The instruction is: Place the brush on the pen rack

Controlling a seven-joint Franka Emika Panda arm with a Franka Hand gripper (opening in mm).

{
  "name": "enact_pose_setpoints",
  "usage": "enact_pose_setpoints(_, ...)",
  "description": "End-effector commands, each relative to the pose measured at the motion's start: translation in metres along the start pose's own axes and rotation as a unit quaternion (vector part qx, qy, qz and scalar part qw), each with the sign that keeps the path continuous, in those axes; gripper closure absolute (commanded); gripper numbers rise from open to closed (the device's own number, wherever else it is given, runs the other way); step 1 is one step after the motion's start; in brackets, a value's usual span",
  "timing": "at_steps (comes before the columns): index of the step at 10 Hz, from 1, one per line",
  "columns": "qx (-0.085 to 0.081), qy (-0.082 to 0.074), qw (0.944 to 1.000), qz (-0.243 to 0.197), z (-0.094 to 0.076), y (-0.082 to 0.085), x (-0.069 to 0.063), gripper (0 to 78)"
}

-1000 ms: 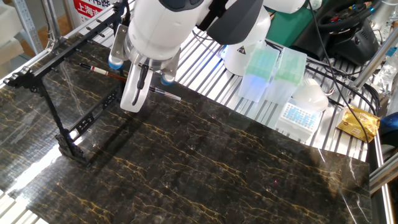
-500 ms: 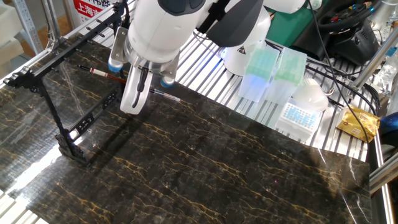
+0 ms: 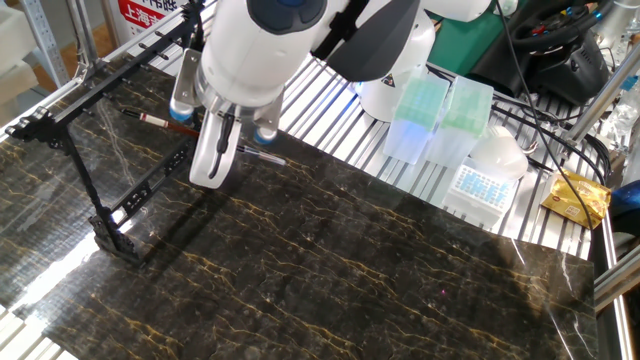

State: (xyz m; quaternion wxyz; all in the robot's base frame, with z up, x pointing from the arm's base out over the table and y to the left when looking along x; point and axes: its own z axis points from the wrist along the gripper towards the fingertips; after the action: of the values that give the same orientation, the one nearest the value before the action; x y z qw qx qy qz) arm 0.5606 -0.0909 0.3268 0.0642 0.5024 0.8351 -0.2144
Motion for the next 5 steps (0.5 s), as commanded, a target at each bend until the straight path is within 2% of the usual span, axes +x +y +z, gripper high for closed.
enact_pose_setpoints(1,-0.002,0.004,1.0000,-0.006,-0.0011,-0.0003,-0.0085,76.4)
enact_pose_setpoints(4,-0.004,0.009,0.9999,-0.009,0.0008,0.0014,-0.0084,76.4)
enact_pose_setpoints(5,-0.003,0.004,1.0000,-0.006,0.0024,0.0044,-0.0069,76.4)
